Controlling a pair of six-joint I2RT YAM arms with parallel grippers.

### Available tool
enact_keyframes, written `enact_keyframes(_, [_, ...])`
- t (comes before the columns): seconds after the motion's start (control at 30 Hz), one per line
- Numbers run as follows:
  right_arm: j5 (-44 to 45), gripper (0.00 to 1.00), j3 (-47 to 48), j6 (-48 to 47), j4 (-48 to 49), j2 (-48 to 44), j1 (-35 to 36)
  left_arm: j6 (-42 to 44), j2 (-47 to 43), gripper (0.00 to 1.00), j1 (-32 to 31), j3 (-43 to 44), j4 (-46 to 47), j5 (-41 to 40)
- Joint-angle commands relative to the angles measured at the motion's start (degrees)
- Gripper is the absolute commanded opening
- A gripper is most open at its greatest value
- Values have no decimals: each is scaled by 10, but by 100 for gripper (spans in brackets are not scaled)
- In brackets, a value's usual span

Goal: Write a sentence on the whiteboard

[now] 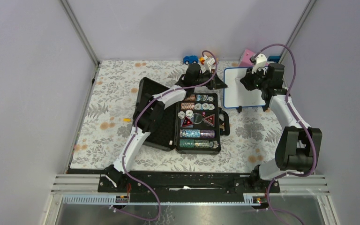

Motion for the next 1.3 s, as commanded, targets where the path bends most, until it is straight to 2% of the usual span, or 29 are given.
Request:
enact_keyframes(0.0, [6,0,15,-2,8,1,-8,-3,-3,0,-2,0,10,6])
enact_keyframes(0.7, [-2,0,-35,-26,-7,-17,-17,-4,-4,0,-2,-1,11,6])
enact_keyframes(1.27, [21,0,24,-9,2,-4,-18,-4,-4,0,-2,-3,11,7])
